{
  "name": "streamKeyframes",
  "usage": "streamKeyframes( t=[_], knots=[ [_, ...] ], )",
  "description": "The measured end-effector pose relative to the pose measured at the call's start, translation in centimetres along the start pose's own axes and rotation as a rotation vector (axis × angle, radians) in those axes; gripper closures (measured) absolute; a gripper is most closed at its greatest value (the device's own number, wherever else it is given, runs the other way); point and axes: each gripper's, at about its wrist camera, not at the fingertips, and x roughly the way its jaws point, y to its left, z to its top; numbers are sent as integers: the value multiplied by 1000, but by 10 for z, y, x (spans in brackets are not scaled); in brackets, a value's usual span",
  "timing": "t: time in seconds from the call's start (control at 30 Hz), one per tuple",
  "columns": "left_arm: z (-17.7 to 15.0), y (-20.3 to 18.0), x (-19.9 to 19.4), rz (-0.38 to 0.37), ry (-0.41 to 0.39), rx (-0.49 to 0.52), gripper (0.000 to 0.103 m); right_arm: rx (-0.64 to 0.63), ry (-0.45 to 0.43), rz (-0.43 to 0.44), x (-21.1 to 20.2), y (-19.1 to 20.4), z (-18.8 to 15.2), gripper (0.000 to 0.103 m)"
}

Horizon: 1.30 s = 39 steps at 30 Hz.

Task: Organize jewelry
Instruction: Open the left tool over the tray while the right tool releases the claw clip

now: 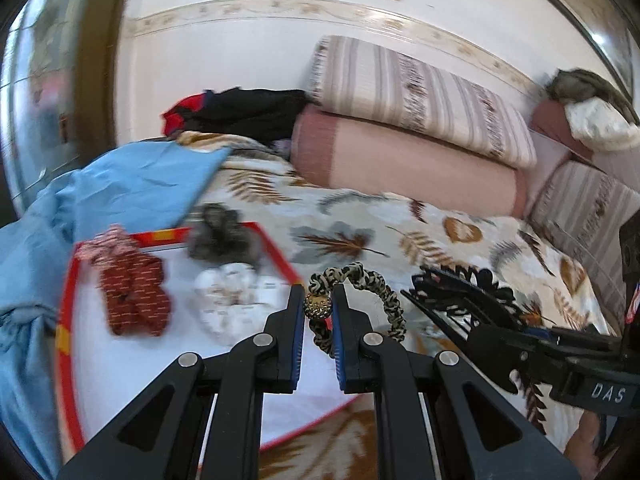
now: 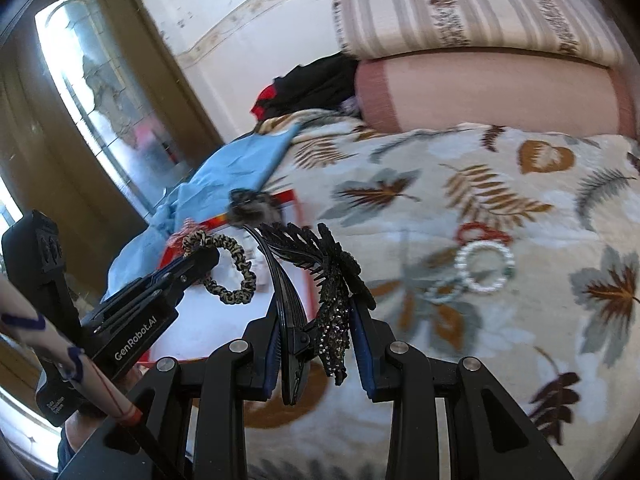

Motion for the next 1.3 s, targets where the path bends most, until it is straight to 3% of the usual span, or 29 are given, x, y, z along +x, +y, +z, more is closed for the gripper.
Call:
streamKeyframes(
  t=[0.27,0.5,0.93,1.3],
  knots=[
    [0,60,-15,146,-9,-79,91,1,66,43,42,42,2,69],
    [-12,116,-8,234,81,-200,91,-41,115,23,78,71,-2,69],
    [-29,129,21,299,210,-250,91,-92,205,-30,124,84,-14,69],
    [-29,124,31,329,231,-228,91,-97,216,-61,150,79,-10,69]
  ],
)
